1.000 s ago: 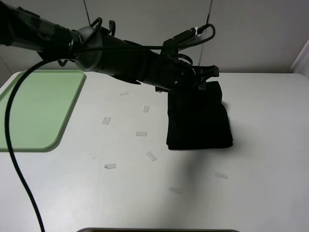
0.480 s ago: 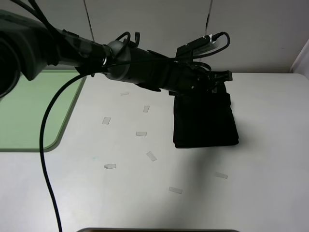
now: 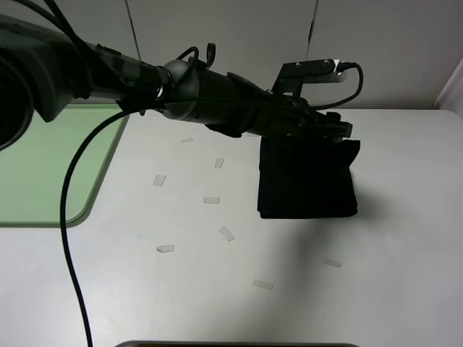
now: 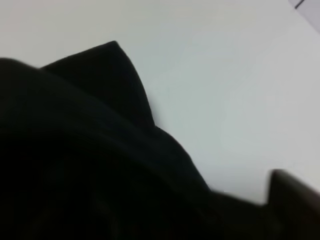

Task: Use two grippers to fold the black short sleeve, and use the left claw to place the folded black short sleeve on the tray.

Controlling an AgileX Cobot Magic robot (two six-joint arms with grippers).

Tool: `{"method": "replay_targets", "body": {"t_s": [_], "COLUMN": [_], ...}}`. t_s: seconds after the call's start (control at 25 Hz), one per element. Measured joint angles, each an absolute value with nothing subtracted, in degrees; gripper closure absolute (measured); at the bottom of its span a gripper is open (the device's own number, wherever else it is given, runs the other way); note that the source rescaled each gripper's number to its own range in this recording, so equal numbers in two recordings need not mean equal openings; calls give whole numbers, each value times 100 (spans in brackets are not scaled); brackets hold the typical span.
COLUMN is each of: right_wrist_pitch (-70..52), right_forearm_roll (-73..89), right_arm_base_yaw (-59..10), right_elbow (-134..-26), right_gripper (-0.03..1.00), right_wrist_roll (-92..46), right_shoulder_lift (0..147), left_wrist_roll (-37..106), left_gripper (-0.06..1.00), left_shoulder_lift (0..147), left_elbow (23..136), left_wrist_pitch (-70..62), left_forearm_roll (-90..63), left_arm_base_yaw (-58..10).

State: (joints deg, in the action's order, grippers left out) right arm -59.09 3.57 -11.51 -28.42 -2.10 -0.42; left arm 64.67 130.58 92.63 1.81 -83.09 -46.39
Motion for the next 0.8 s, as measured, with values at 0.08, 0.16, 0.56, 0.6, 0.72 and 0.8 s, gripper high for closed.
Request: {"method": "replay_targets", "body": {"t_s": [0.08,0.16,0.56,0.6,0.72,0.8], "right_wrist_pitch": [-5909,-5909,-5909,-5909,-5909,-5909], "right_forearm_roll": [357,357,357,357,357,357], "right_arm_base_yaw": [-1151,-1151,-1151,-1151,-1151,-1151], "right_elbow": [-2842,-2842,-2842,-2842,-2842,-2842], "right_gripper": [-3,-3,-3,-3,-3,-3], "right_wrist_roll": [-210,-210,-210,-210,-210,-210], "right_shoulder_lift": [-42,-42,-42,-42,-42,-42], "left_wrist_roll": [6839,7489,10708,10800,10784,10536], "left_gripper": [8,6,9,9,9,9], "left_shoulder_lift": [13058,13058,13048,13048,13048,13035], "left_elbow": [9292,9338,9939,9983,10010,10010], "left_wrist_pitch": [181,167,-1588,-1666,-1592,-1315], "left_forearm_roll": [-8287,-8246,-8219,-8219,-8224,-8217], "left_arm_base_yaw": [-4639,-4639,-4639,-4639,-4639,-4639]}}
